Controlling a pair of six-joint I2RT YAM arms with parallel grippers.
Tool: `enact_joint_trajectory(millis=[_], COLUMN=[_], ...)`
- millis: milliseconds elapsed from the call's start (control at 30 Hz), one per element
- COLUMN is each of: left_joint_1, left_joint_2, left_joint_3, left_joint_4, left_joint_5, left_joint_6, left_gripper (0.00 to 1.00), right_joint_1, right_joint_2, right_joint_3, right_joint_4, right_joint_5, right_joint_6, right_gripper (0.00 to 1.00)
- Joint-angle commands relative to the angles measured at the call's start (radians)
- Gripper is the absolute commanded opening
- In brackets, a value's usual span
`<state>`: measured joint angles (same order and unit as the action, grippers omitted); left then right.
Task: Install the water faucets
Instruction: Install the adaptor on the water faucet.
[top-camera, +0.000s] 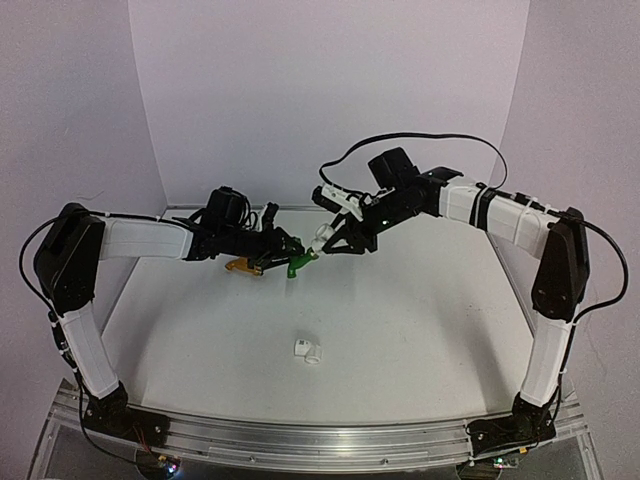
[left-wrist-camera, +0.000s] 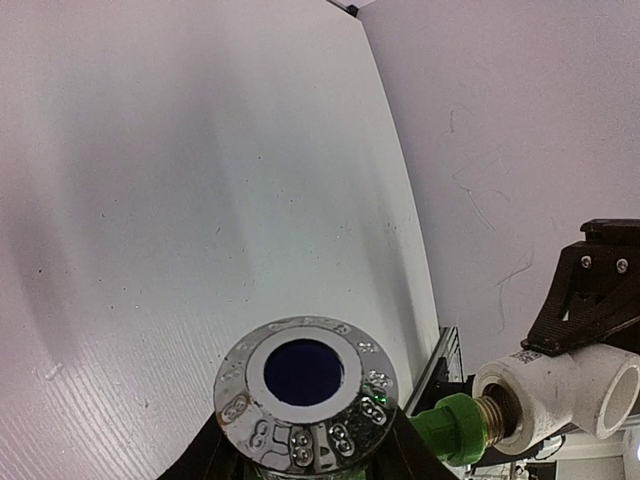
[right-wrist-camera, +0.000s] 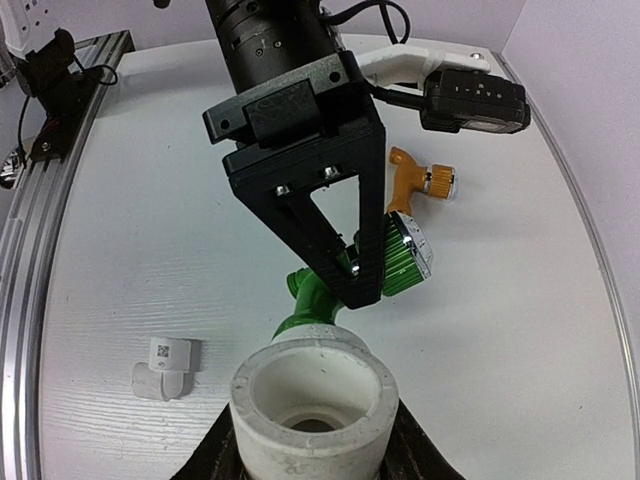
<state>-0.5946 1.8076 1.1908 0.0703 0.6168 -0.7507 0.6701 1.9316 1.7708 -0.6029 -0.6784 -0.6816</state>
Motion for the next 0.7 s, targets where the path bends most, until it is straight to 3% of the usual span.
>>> enact_joint_trajectory(millis=[0, 467, 667], left_joint_1=[-0.011, -0.032, -0.045], left_joint_2=[-0.078, -0.079, -0.105], left_joint_3=[0.065, 0.077, 0.069], left_joint_4=[0.068, 0.056, 0.058], left_joint_5=[0.014, -0.004, -0.019], left_joint_6=[0.011, 0.042, 0.079], left_gripper=[0.00, 0.00, 0.00], right_joint_1=[0.018, 0.043, 0.043], right_joint_2=[0.001, 0.045, 0.037], right_joint_3=[-0.025, 0.046, -0.004], right_joint_4=[-0.028, -0.014, 0.145], right_joint_5=[0.032, 0.074, 0.049], right_joint_6=[-0.021, 0.073, 0.221], right_gripper=[0.00, 0.00, 0.00])
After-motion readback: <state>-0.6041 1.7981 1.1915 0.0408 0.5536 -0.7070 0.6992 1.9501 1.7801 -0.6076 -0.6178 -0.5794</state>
